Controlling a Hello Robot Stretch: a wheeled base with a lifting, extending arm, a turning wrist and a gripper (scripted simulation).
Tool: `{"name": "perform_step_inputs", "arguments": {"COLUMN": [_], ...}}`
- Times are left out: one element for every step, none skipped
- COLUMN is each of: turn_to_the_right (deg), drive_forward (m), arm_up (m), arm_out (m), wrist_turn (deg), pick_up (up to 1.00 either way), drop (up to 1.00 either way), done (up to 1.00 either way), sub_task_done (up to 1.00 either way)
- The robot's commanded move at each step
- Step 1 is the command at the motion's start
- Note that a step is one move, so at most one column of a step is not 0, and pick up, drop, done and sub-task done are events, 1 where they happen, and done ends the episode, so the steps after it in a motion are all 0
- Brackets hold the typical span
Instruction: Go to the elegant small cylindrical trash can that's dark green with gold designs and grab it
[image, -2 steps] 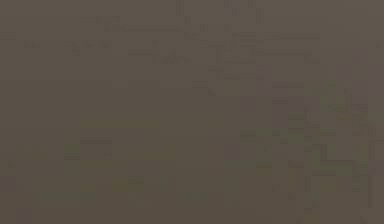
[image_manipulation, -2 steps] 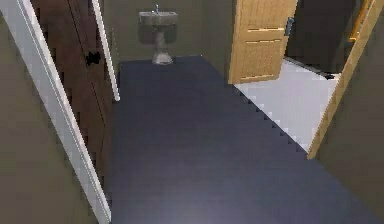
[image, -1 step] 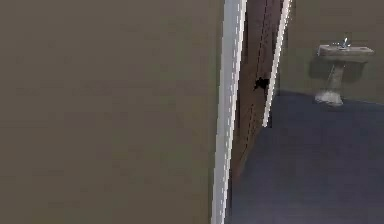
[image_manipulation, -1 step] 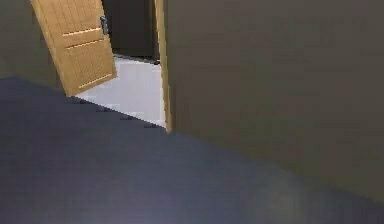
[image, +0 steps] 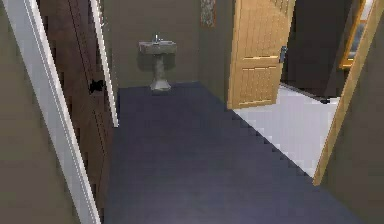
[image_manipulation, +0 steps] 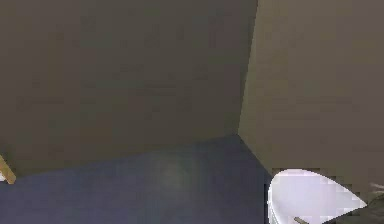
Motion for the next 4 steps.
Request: {"name": "perform_step_inputs", "arguments": {"turn_to_the_right": [18.0,0.0,45.0,39.0], "drive_forward": [0.00,0.40,0.00,0.00], "arm_up": [0.00,0.00,0.00,0.00], "arm_out": [0.00,0.00,0.00,0.00], "wrist_turn": [0.0,0.0,0.0,0.0], "pick_up": [0.00,0.00,0.00,0.00], "drop": [0.00,0.00,0.00,0.00], "done": [0.00,0.00,0.00,0.00], "sub_task_done": [0.00,0.00,0.00,0.00]}}
